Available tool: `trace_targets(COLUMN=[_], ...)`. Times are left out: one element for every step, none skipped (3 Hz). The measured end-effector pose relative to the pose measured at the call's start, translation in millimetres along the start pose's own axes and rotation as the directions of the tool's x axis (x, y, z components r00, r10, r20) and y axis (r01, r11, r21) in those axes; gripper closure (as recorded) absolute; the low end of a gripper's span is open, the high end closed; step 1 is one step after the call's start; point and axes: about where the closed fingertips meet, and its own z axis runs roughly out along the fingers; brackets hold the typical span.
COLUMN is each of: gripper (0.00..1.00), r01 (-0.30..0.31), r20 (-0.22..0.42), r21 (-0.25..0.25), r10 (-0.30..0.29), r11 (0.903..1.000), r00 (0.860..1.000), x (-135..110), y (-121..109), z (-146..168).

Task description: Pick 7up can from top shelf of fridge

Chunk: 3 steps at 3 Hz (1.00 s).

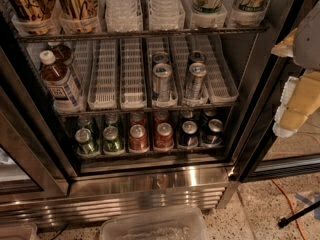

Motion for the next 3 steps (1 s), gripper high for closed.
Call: trace_targets(gripper=[0.0, 0.0, 0.0], r01=[0.0, -0.011, -0.043], r20=[0.0, 0.019, 0.087], r21=[0.0, 0.007, 0.011], r10=[0.0, 0.011, 0.042], r11=[1.0, 0.9999, 0.999], r00=[1.0, 1.0, 0.995], x=[0.0, -3.4, -17.0], y=[0.0, 0.7, 8.7], z=[0.0, 1.1, 6.2])
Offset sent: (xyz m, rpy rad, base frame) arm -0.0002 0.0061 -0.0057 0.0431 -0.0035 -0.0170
